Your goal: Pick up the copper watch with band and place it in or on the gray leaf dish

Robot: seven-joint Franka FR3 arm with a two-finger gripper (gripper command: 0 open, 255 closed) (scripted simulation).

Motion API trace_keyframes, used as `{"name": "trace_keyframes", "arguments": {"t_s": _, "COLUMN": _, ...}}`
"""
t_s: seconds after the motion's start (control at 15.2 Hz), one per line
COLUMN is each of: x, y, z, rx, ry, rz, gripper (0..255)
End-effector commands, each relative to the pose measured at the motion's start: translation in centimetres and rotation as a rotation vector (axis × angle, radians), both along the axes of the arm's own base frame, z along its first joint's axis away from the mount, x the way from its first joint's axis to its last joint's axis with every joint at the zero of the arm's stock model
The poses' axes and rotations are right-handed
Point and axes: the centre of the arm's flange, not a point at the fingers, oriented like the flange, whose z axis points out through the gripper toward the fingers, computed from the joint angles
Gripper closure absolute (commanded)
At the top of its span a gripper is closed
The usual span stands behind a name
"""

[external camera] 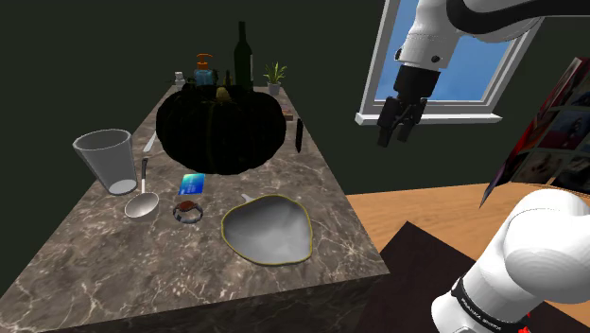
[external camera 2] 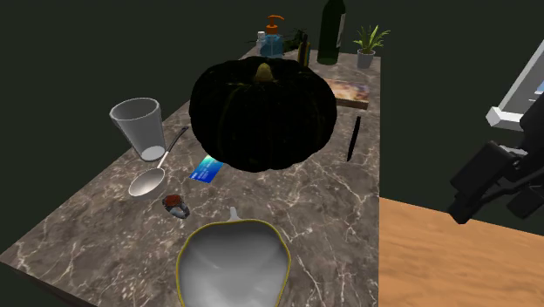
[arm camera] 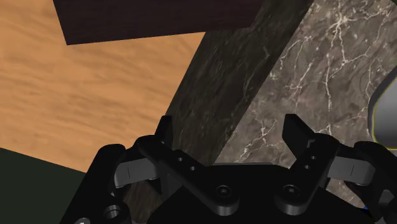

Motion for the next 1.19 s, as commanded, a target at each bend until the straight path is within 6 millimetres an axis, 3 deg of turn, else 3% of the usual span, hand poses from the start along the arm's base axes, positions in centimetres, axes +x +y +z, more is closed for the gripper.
{"name": "trace_keyframes", "arguments": {"t_s": 0.0, "x": 0.0, "y": 0.0, "z": 0.0, "rx": 0.0, "ry": 0.0, "rz": 0.0, "gripper": 0}}
{"name": "trace_keyframes", "arguments": {"t_s": 1.12, "x": 8.2, "y": 21.6, "z": -3.2, "rx": -0.065, "ry": 0.008, "rz": -0.145, "gripper": 0}}
